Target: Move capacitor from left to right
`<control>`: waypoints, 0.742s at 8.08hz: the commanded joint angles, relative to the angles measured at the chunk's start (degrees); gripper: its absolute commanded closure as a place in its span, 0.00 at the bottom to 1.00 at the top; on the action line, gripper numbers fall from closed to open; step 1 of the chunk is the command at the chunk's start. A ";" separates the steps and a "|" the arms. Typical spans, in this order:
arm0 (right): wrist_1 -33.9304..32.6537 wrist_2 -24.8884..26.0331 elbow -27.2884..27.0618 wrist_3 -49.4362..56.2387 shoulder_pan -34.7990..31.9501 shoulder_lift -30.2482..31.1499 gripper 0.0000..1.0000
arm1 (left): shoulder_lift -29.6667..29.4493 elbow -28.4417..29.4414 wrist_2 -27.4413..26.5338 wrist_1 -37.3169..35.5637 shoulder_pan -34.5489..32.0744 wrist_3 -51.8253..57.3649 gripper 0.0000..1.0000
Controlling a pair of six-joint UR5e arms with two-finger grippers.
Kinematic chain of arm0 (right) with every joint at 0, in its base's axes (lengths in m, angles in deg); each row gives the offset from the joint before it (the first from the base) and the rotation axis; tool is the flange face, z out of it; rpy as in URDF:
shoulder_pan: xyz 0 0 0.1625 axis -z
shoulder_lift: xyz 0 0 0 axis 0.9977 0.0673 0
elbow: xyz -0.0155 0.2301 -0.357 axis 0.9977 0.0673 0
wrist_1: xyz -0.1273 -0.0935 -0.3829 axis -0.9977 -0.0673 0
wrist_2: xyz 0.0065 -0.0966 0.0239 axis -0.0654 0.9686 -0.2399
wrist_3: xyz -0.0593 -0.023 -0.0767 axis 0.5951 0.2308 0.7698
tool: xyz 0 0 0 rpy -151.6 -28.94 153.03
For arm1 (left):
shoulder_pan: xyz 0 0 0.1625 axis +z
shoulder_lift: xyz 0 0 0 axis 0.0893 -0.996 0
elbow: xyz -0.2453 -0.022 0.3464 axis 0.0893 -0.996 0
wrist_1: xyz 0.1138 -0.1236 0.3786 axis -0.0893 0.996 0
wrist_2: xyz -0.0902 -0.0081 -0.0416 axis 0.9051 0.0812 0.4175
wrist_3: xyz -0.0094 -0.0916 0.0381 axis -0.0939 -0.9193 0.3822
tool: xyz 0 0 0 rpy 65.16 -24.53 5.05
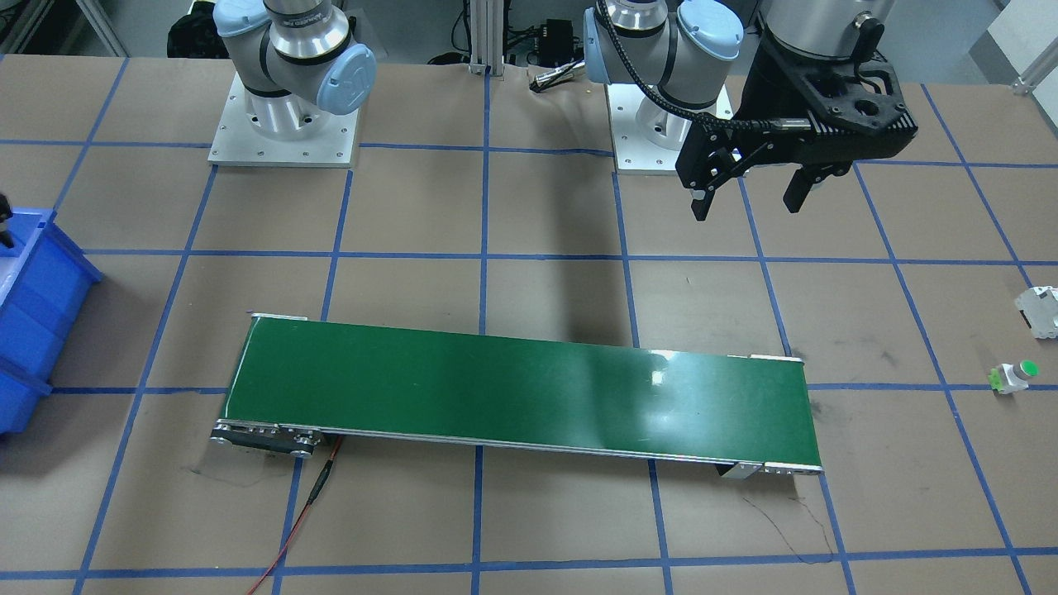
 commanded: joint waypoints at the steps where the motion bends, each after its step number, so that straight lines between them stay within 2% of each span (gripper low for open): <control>1: 14.00 -1.07 6.61 -16.75 -11.00 4.82 0.00 | 0.07 -0.02 -0.09 -0.06 0.00 0.00 0.00; 2: 17.44 -1.33 8.12 -24.04 -14.87 6.13 0.00 | 0.07 -0.02 -0.09 -0.06 0.00 0.09 0.00; 6: 18.27 -1.41 8.31 -53.47 -34.89 9.75 0.00 | 0.16 0.07 -0.09 -0.06 0.00 0.00 0.00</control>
